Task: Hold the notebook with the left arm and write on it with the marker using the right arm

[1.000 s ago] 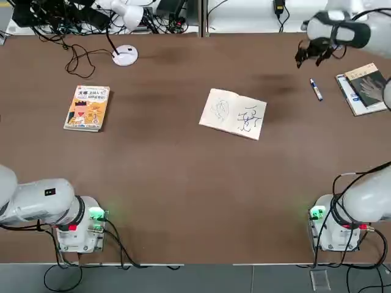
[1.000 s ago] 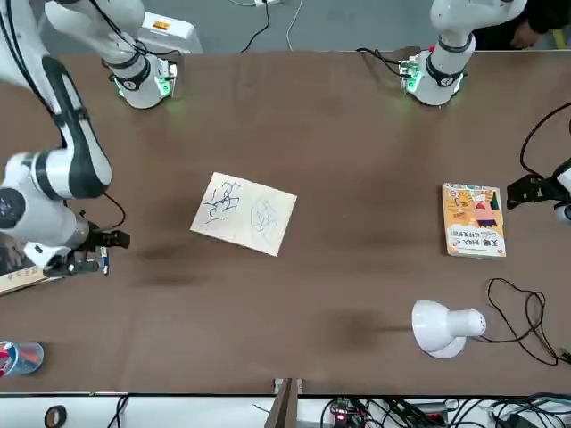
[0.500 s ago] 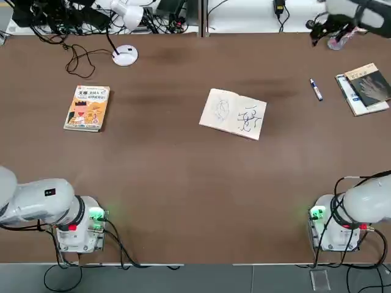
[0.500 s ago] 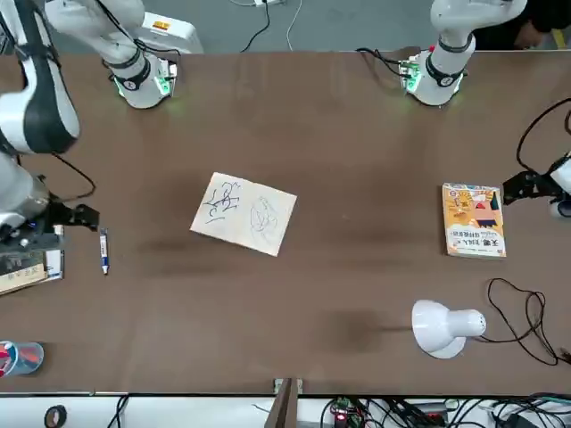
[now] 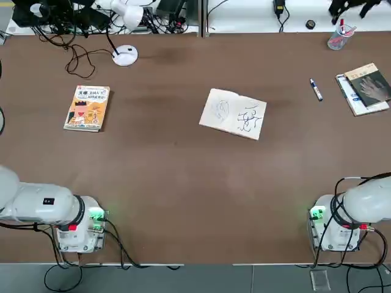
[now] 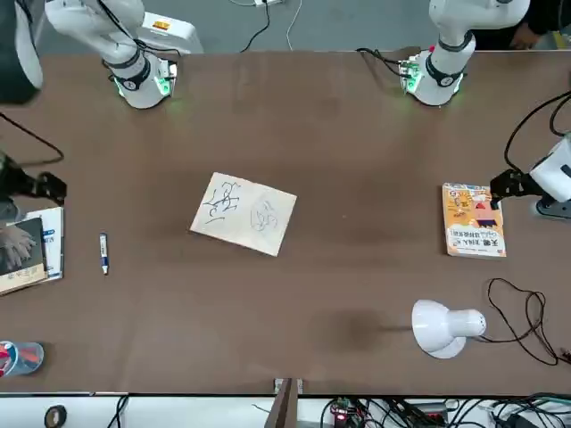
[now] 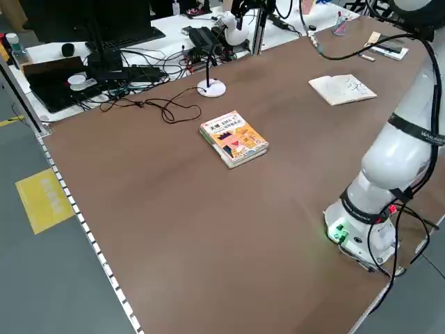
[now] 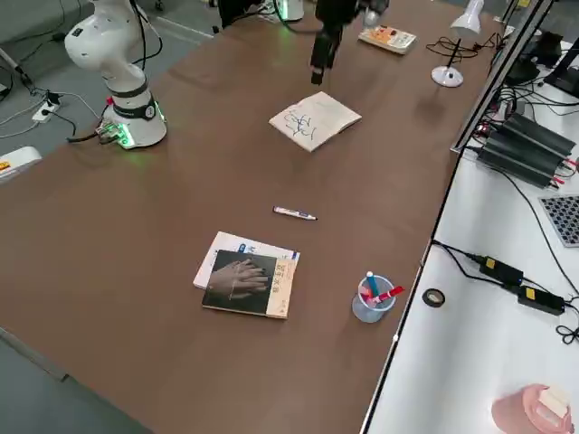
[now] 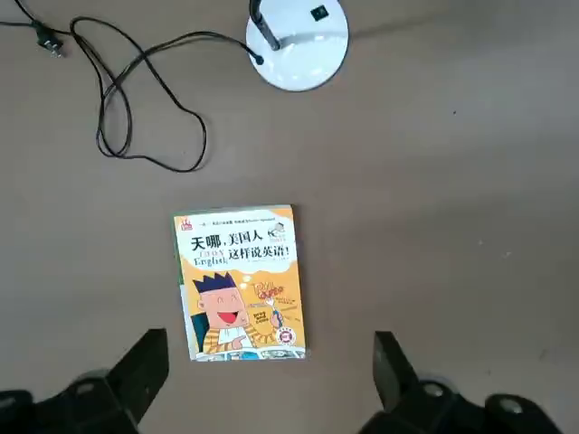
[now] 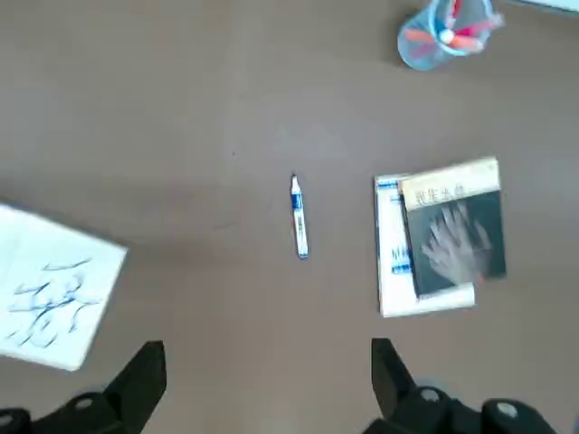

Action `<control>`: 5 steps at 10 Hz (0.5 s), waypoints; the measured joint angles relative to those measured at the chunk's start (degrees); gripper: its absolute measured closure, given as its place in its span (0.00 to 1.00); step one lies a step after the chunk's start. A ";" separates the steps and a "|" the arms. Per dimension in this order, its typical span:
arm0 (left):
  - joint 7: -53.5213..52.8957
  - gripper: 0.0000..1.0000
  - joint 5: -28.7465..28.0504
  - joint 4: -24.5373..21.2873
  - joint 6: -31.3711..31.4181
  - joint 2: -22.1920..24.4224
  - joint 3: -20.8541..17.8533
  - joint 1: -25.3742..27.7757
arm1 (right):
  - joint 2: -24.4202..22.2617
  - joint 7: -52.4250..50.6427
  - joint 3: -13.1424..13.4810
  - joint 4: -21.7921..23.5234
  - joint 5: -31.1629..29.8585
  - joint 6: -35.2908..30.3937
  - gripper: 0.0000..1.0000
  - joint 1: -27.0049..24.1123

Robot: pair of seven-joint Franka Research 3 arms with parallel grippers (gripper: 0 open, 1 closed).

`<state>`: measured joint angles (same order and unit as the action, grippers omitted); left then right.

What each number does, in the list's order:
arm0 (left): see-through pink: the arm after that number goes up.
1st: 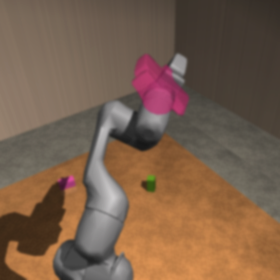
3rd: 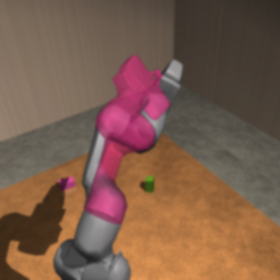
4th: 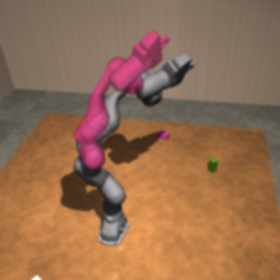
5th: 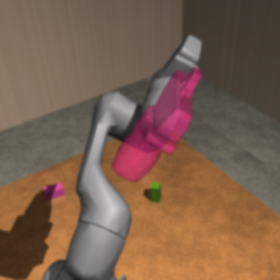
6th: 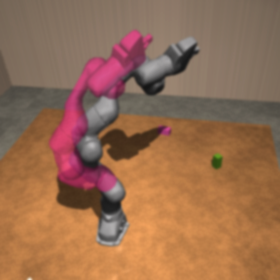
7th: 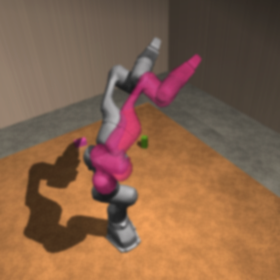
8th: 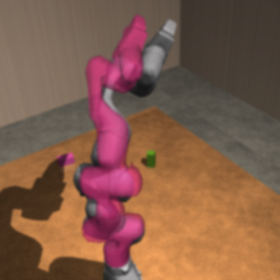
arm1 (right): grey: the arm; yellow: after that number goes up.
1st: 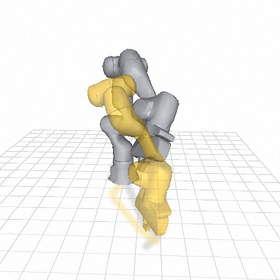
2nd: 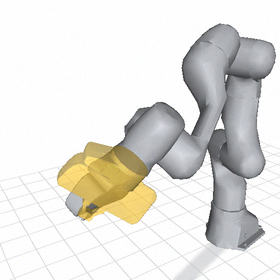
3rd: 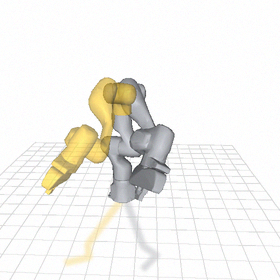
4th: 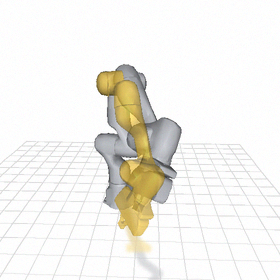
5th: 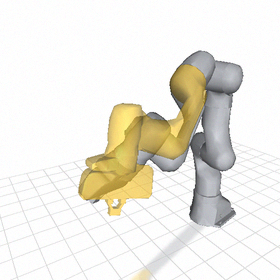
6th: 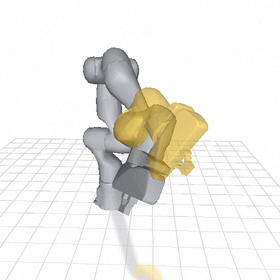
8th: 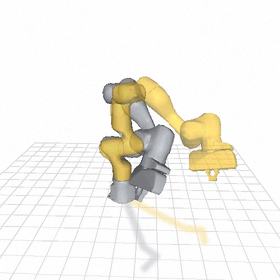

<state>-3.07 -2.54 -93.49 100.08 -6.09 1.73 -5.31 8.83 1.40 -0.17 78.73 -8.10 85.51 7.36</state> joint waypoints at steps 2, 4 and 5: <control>0.00 0.00 0.23 -1.36 -0.01 1.01 -3.07 -2.74 | -0.29 2.91 -1.17 -5.76 0.25 -7.31 0.00 0.40; -0.28 0.00 0.72 -3.21 -0.01 2.41 -4.07 -3.19 | -0.58 4.96 -1.30 -7.27 0.92 -9.77 0.00 0.69; -0.56 0.00 0.79 -3.80 -0.13 3.16 -4.31 -3.19 | -1.05 5.29 -0.78 -6.73 1.09 -9.64 0.00 0.82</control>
<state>-3.64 -1.75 -97.28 99.95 -2.93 -2.58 -8.50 7.79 6.69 -0.95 72.00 -7.01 75.87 8.18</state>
